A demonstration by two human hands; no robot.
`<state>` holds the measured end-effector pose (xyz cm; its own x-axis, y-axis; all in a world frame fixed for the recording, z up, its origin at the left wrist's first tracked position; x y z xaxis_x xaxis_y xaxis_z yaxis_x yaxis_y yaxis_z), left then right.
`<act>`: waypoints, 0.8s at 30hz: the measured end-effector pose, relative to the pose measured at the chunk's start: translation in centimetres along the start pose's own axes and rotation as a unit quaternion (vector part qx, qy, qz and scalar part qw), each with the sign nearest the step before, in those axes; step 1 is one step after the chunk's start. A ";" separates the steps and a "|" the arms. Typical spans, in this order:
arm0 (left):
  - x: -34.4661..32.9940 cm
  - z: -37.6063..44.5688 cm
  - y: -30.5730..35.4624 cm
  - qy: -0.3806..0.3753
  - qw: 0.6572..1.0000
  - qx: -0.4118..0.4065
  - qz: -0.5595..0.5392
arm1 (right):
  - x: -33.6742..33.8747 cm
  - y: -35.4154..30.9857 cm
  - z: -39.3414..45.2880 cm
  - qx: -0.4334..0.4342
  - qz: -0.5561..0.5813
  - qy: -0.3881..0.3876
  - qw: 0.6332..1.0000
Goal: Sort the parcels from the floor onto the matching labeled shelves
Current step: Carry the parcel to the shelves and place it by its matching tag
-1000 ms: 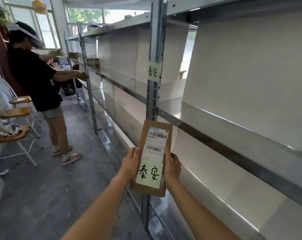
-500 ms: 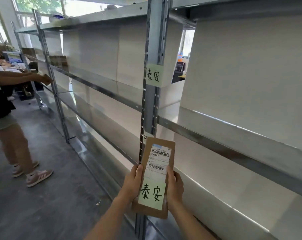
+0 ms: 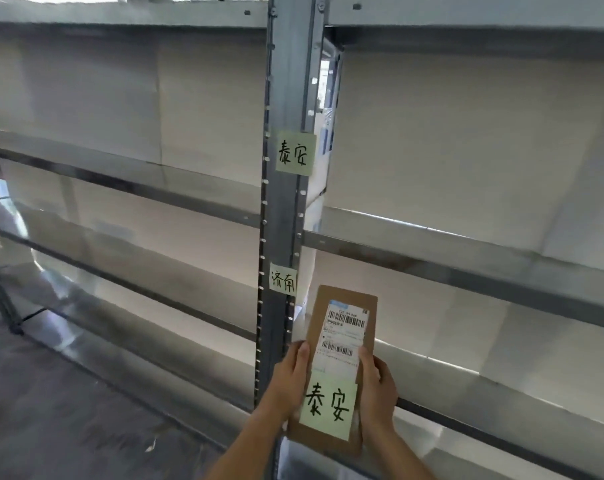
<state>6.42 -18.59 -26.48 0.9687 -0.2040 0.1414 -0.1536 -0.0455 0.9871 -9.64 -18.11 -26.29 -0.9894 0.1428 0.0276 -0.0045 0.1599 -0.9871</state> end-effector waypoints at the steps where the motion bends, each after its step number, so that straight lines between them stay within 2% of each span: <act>1: -0.5 -0.1 0.4 -0.008 1.000 -0.012 -0.002 | 0.5 -0.7 -0.5 0.014 -0.007 0.004 1.000; 10: -2.5 0.4 7.7 -0.015 0.996 -0.090 -0.005 | 4.4 -7.5 -1.3 0.070 0.007 0.012 0.997; 14: -2.4 2.6 12.7 -0.064 0.996 -0.047 -0.028 | 5.3 -12.2 0.3 0.035 0.099 -0.004 0.994; 16: -2.4 2.6 15.0 -0.115 0.993 -0.020 -0.019 | 5.9 -14.7 0.9 0.021 0.173 -0.028 0.984; 18: -2.2 2.6 15.5 -0.181 0.982 0.040 -0.020 | 6.7 -17.1 1.4 0.013 0.218 -0.030 0.975; 21: -1.7 2.7 14.9 -0.249 0.960 0.082 -0.099 | 7.6 -18.6 1.9 0.011 0.238 -0.030 0.971; 24: -2.3 3.7 14.9 -0.254 0.949 0.070 -0.174 | 8.1 -18.8 2.3 0.011 0.265 -0.026 0.964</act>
<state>1.20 -22.39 -12.41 0.7528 -0.5956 -0.2805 0.0989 -0.3189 0.9426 -17.86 -22.25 -7.88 -0.8592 0.1488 -0.4896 0.5018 0.0579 -0.8630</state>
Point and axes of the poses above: each hand's wrist, its own z-axis towards the middle knuckle, its own x-axis out of the back of the hand, y = z × x, the point moved 4 cm from there along z, towards the middle knuckle, and after that the axes turned 14 degrees about -y, right-handed, at the moved point
